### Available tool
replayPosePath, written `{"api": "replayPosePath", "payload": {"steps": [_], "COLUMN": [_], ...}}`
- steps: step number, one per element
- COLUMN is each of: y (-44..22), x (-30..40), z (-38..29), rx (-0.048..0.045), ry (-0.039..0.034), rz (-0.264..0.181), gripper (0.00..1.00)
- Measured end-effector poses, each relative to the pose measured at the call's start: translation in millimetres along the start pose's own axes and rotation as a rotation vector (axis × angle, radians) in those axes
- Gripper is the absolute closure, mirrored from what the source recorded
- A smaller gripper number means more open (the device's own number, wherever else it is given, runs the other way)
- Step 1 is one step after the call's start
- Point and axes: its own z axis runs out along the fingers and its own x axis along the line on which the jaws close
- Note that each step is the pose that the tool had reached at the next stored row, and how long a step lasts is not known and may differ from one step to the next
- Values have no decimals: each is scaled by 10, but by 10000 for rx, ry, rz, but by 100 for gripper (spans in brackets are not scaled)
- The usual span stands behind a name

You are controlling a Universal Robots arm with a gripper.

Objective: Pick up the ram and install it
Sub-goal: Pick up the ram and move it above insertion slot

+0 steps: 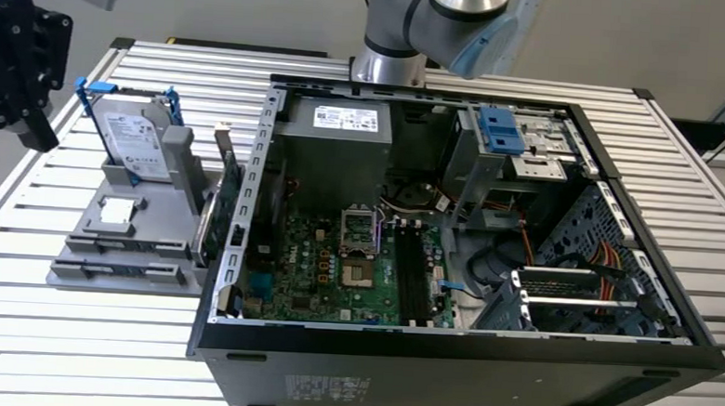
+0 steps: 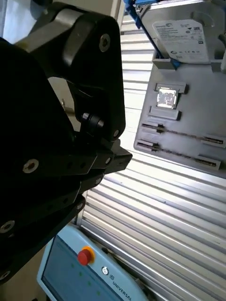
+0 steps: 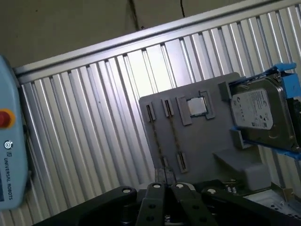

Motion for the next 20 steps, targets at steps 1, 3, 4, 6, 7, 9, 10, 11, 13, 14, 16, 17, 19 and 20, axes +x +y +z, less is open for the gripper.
{"api": "replayPosePath", "payload": {"steps": [1,3,4,6,7,9,10,11,13,14,16,17,19,20], "y": [0,0,0,0,0,0,0,0,0,0,0,0,0,0], "x": [0,0,0,0,0,0,0,0,0,0,0,0,0,0], "z": [0,0,0,0,1,1,1,1,1,1,1,0,0,0], "rx": [3,15,18,25,28,35,38,41,48,51,57,60,63,64], "ry": [8,35,42,57,65,80,87,95,110,118,133,141,149,151], "rz": [-189,-805,-983,-1351,-1528,-1889,-2061,-2237,-2597,-2782,-3147,-3315,-3509,-3566], "gripper": [100,100,100,100,100,100,100,100,100,100,100,100,100,100]}}
